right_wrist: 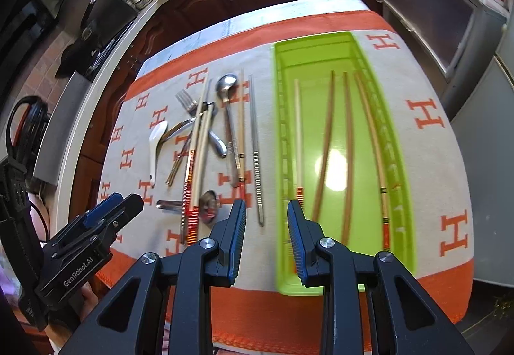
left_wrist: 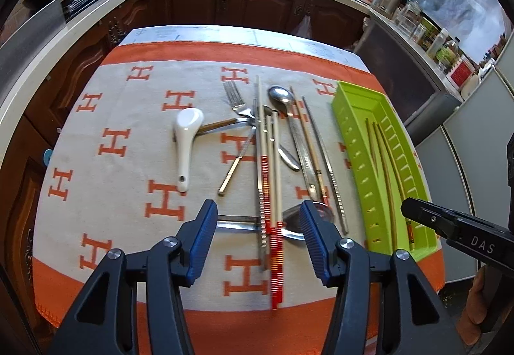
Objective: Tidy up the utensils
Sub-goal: 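Move both open tools back over the remaining utensils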
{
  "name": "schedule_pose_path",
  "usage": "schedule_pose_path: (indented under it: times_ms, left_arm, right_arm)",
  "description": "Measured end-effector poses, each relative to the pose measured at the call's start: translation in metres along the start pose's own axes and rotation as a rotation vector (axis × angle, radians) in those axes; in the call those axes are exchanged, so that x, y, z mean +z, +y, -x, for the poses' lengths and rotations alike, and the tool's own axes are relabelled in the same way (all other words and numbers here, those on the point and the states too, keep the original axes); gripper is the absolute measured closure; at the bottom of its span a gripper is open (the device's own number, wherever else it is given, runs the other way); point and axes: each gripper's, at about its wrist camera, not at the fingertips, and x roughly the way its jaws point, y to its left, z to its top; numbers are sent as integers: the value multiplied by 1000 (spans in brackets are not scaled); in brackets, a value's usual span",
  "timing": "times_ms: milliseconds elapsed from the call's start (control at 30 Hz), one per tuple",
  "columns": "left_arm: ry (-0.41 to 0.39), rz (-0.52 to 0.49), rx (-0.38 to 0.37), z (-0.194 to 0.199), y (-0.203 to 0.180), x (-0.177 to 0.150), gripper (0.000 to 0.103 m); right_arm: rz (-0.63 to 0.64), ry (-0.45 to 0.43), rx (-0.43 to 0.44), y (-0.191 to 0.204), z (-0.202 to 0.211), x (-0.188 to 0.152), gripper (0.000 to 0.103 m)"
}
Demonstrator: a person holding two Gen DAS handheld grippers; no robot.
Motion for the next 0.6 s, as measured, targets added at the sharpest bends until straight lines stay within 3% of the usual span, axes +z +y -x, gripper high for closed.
schedule_pose_path:
  times_ms: [267, 400, 600]
  left_arm:
    - [10, 68, 41, -3, 48, 0, 52]
    - [30, 100, 12, -7, 65, 1, 52]
    - [58, 113, -32, -17, 72, 7, 65]
  right_arm:
    - [52, 49, 35, 44, -21, 12, 76]
    - [57, 84, 70, 58, -40, 25, 76]
    - [62, 165, 125, 74, -83, 44, 76]
